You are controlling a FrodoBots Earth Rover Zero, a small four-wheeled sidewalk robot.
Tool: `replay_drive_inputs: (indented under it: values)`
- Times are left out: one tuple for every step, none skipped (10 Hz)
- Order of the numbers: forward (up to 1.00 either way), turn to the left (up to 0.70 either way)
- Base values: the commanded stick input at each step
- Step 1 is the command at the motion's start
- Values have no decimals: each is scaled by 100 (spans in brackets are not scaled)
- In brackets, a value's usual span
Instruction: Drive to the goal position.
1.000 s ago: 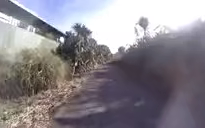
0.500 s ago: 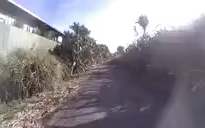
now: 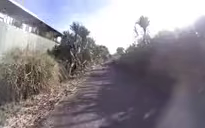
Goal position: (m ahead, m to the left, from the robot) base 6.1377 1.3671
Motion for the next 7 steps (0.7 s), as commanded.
replay_drive_inputs:
  values:
    - [45, -27]
    - [45, -27]
    - [45, -23]
    - [45, -18]
    - [45, -13]
    - [45, -8]
    - [45, -3]
